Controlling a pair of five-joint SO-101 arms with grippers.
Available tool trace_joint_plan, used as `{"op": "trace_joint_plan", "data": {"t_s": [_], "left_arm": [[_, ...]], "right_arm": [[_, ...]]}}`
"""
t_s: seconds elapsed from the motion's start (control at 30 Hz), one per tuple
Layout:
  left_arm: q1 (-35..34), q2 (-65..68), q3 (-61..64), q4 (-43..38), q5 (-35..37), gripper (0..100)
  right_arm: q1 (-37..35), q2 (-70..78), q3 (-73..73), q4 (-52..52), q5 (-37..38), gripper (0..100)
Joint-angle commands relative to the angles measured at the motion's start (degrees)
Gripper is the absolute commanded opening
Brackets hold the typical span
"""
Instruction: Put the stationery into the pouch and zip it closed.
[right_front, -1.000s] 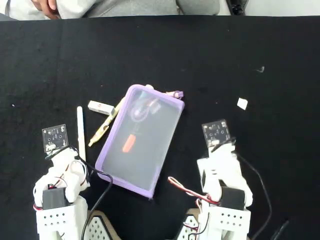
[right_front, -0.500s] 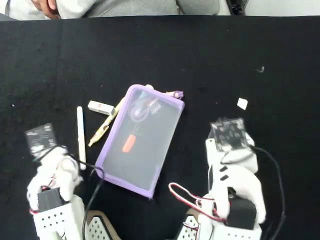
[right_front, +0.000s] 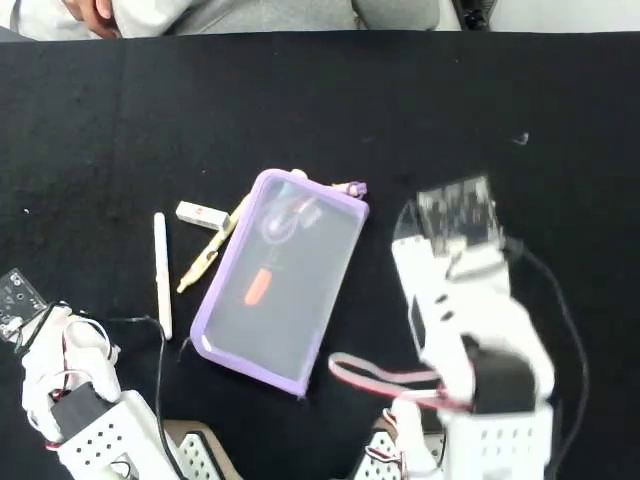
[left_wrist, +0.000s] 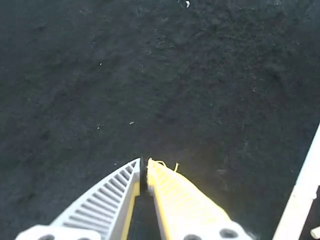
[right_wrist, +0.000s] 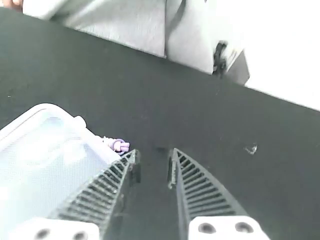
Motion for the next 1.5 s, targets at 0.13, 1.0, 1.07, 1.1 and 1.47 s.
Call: {"op": "trace_joint_plan", "data": {"t_s": [0.13,1.0,1.07,1.1,1.47], "left_arm": [[-0.6,-0.4,1.1,0.2,-0.3,3],[-32.4,-0.5,1.1,-13.5,0.0,3],[-31.3,-0.5,1.1,-13.2,0.2,3],[-30.8,-0.5,1.1,-13.1,0.2,3],[-27.0,-0.5,1.1,-9.5,3.8,3]], "right_arm": [[-0.7,29.6,-26.0,4.4,-5.5,10.9],[-36.0,56.3,-32.7,11.3,-3.6,10.7],[-39.4,56.3,-32.4,9.8,-3.9,10.7],[-41.0,56.3,-32.4,9.8,-3.9,10.7],[-59.0,57.0,-35.9,17.1,-5.3,10.9]]}}
